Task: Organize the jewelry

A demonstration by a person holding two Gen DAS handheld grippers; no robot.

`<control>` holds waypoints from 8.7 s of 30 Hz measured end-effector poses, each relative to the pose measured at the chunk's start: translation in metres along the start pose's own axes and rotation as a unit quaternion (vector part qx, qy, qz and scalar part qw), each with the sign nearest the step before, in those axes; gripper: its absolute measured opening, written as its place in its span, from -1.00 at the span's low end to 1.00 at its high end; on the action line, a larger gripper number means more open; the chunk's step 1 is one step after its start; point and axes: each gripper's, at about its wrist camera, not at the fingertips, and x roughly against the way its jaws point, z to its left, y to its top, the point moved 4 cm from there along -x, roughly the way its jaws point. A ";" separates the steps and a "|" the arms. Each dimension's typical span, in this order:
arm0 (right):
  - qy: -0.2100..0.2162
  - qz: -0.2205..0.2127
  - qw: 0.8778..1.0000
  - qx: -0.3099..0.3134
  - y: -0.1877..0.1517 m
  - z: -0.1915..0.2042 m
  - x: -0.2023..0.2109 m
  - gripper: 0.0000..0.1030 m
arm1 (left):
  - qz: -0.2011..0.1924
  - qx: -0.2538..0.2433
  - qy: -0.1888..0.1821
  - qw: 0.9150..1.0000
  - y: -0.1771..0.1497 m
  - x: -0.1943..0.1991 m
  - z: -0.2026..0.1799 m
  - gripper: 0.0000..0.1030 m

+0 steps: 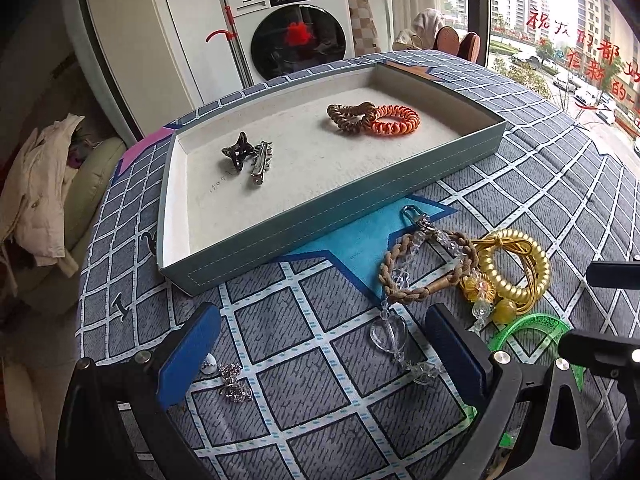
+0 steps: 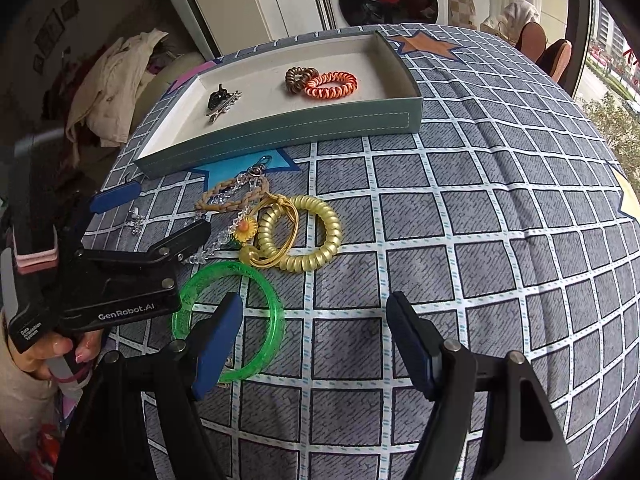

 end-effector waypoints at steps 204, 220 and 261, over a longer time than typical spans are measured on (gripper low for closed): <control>-0.016 -0.051 0.999 0.008 0.071 -0.008 -0.006 0.36 | -0.039 0.138 -0.001 0.990 0.025 0.018 0.055 1.00; -0.005 -0.025 0.998 0.050 0.041 0.010 -0.012 0.01 | 0.002 0.073 -0.004 0.997 0.002 0.002 0.020 1.00; -0.018 -0.024 0.997 0.075 0.035 -0.001 -0.013 -0.88 | -0.003 -0.110 -0.057 0.992 0.022 -0.005 -0.049 0.44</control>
